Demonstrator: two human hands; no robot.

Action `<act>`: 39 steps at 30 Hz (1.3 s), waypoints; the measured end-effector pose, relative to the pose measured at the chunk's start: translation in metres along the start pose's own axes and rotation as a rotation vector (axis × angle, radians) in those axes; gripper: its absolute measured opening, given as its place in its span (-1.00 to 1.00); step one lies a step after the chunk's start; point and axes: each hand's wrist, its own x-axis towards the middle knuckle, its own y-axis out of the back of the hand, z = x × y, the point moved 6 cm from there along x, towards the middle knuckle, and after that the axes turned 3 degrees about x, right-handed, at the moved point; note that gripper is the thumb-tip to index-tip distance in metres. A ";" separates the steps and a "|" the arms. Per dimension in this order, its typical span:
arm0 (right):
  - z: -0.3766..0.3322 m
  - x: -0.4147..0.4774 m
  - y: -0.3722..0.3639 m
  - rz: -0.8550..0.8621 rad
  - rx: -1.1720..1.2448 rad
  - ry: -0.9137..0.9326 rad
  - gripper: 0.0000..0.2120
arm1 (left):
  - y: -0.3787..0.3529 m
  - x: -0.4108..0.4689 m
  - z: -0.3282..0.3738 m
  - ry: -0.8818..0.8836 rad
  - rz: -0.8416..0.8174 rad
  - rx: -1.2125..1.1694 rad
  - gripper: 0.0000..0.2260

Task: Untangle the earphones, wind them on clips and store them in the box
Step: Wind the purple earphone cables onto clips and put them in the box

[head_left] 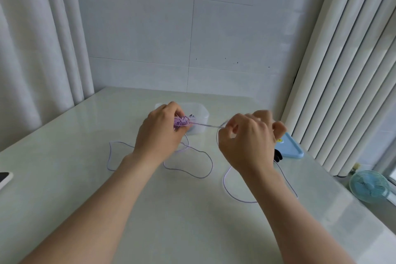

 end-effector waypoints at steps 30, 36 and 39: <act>0.007 -0.011 -0.057 -0.459 0.618 -0.172 -0.90 | -0.026 -0.008 -0.007 0.506 -0.320 -0.891 -0.93; 0.000 -0.009 -0.048 -0.295 0.524 -0.041 -0.87 | -0.028 -0.007 -0.006 0.509 -0.248 -0.849 -0.93; -0.004 -0.009 -0.041 -0.226 0.479 0.047 -0.90 | -0.024 -0.008 -0.007 0.486 -0.223 -0.814 -0.88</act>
